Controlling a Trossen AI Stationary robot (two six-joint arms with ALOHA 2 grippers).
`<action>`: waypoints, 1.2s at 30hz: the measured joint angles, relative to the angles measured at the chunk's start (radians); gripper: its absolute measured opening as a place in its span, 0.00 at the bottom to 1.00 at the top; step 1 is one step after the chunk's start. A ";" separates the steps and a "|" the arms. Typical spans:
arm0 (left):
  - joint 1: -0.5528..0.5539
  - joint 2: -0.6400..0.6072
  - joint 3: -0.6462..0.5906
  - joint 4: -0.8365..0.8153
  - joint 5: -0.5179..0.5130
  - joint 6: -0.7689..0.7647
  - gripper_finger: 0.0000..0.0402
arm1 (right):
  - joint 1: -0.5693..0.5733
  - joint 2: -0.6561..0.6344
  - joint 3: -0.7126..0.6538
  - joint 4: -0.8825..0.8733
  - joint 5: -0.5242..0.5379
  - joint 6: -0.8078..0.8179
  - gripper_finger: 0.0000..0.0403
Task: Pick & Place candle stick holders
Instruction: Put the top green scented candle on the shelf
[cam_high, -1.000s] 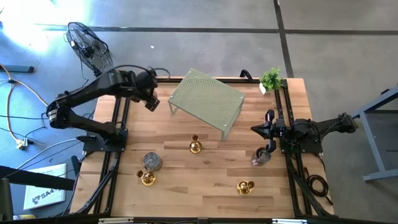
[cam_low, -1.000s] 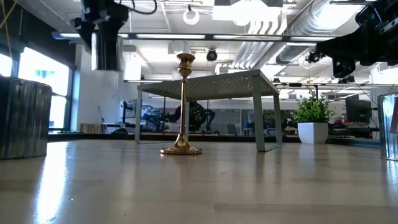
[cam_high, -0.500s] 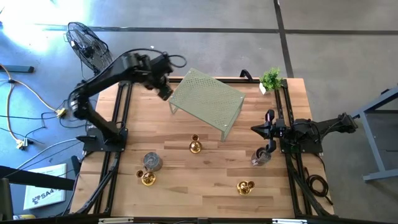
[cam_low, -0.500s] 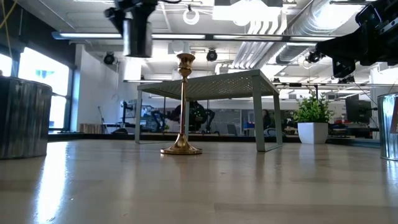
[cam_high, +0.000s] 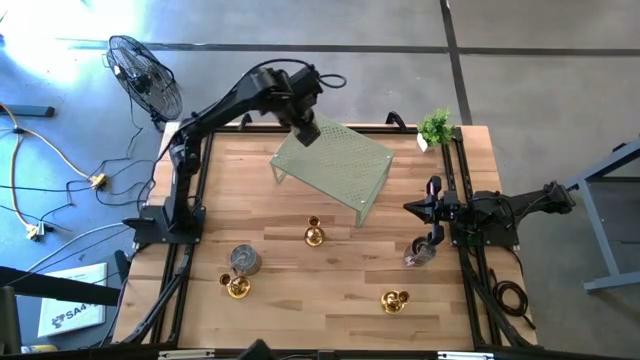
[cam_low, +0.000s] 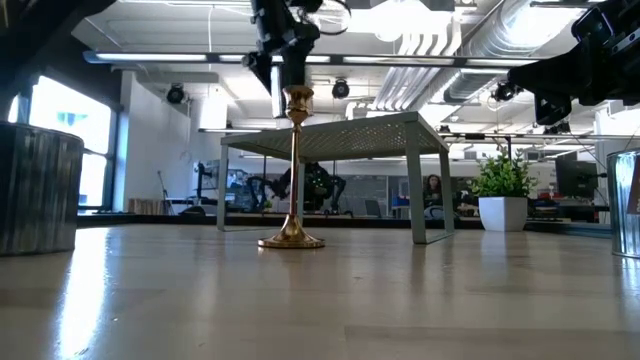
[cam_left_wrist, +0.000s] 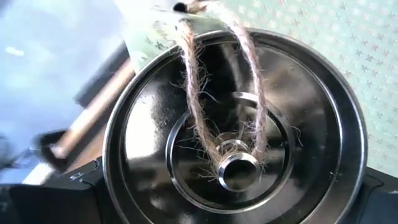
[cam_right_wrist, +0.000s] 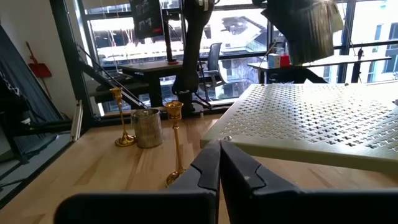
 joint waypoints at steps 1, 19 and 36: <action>0.006 0.008 0.000 0.000 0.002 -0.001 0.86 | 0.000 0.000 0.000 0.000 0.000 0.000 0.01; 0.047 0.114 0.000 0.070 0.105 0.001 0.86 | 0.000 0.002 0.000 0.000 0.000 0.000 0.01; 0.044 0.133 0.000 0.095 0.221 0.050 0.99 | 0.000 0.002 0.000 0.000 0.000 0.000 0.00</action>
